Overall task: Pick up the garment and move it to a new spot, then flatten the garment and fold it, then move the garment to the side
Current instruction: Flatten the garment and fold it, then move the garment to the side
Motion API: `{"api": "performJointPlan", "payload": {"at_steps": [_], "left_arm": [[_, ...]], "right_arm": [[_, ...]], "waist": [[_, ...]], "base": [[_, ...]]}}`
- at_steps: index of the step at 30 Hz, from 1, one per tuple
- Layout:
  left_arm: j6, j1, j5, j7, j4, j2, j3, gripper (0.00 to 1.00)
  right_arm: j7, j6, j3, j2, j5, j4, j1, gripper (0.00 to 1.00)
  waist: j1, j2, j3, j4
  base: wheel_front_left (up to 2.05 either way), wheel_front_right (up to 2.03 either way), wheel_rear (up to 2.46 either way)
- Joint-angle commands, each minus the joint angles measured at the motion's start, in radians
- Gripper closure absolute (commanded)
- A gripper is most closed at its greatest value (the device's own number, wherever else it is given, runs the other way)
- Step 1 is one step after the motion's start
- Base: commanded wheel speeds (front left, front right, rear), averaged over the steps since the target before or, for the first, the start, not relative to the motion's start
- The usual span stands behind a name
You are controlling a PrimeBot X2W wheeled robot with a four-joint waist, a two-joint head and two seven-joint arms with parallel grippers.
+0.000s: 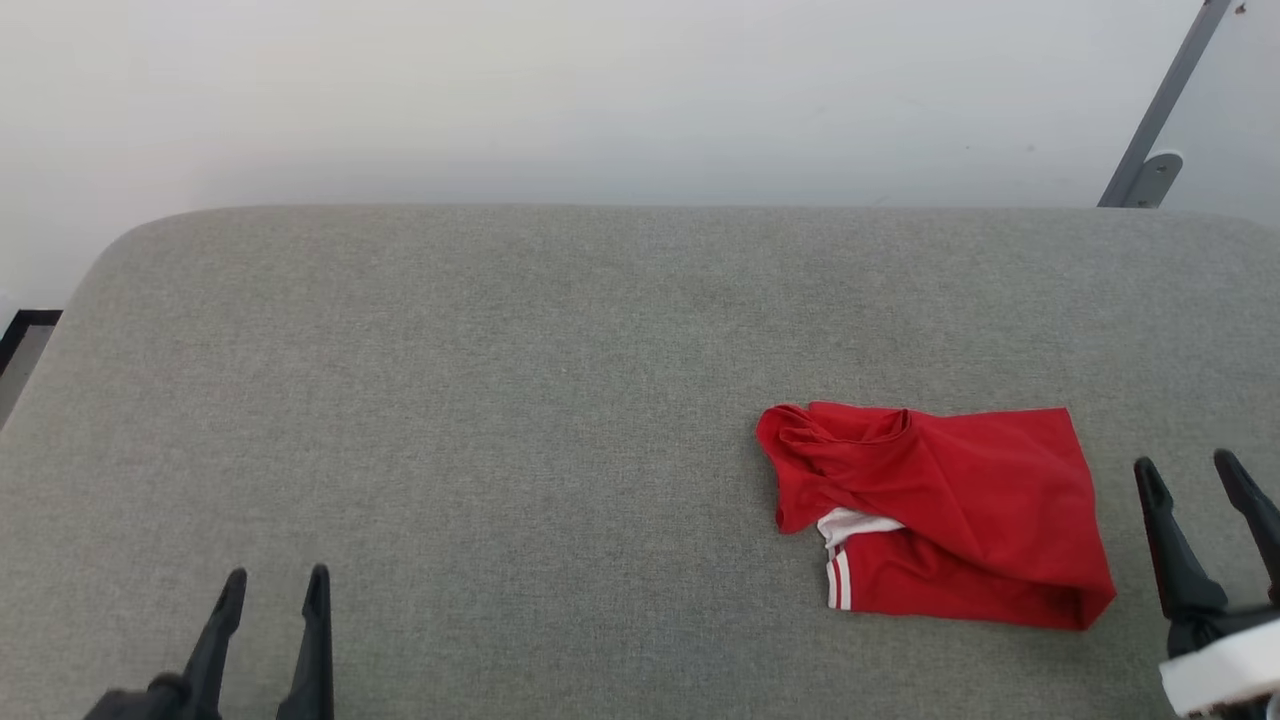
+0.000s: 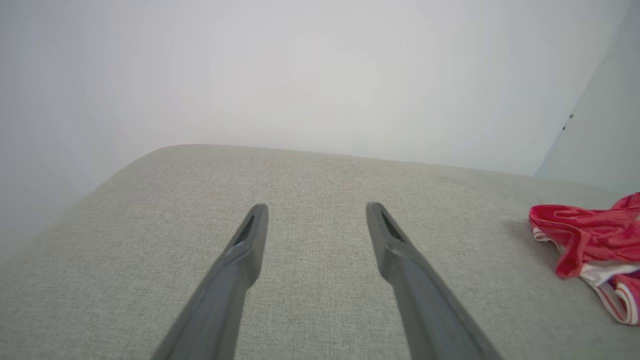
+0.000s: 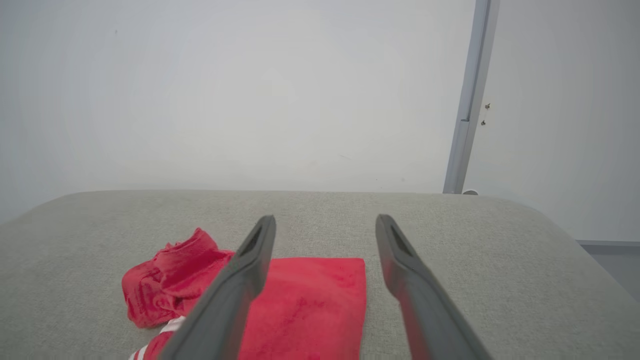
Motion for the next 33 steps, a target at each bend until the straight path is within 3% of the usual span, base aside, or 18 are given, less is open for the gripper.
{"api": "performJointPlan", "payload": {"at_steps": [1,14,21,28,32,33], "left_arm": [[-0.002,0.02,-0.002,-0.005,-0.014,-0.004,0.004,0.0],[-0.002,0.058,0.027,-0.005,-0.064,-0.005,0.004,0.0],[-0.002,0.021,0.032,-0.005,-0.061,-0.012,-0.017,0.0],[-0.002,-0.074,0.04,-0.005,-0.061,-0.016,-0.042,0.0],[-0.002,-0.154,0.04,-0.005,-0.053,-0.01,-0.069,0.0],[-0.002,-0.191,0.037,-0.005,-0.045,-0.006,-0.083,0.0]], "right_arm": [[0.006,0.0,-0.014,0.007,-0.013,-0.021,0.021,0.0],[0.075,0.0,-0.098,0.073,-0.061,-0.156,0.114,0.0],[0.121,0.0,-0.094,0.057,-0.058,-0.168,0.088,0.0],[0.287,0.0,-0.101,-0.013,-0.055,-0.179,0.016,0.0],[0.449,0.0,-0.093,-0.069,-0.042,-0.187,-0.059,0.0],[0.54,0.0,-0.078,-0.105,-0.038,-0.187,-0.091,0.0]], "waist": [[0.0,0.0,-0.001,0.0],[0.0,0.0,0.004,0.004],[0.0,0.0,0.031,0.012],[0.0,0.0,0.122,0.021],[0.0,0.0,0.199,0.023],[0.0,0.0,0.233,0.023]], "base": [[0.0,0.0,0.0],[0.0,0.0,0.0],[0.0,0.0,0.0],[0.0,0.0,0.0],[0.0,0.0,0.0],[0.0,0.0,0.0]]}}
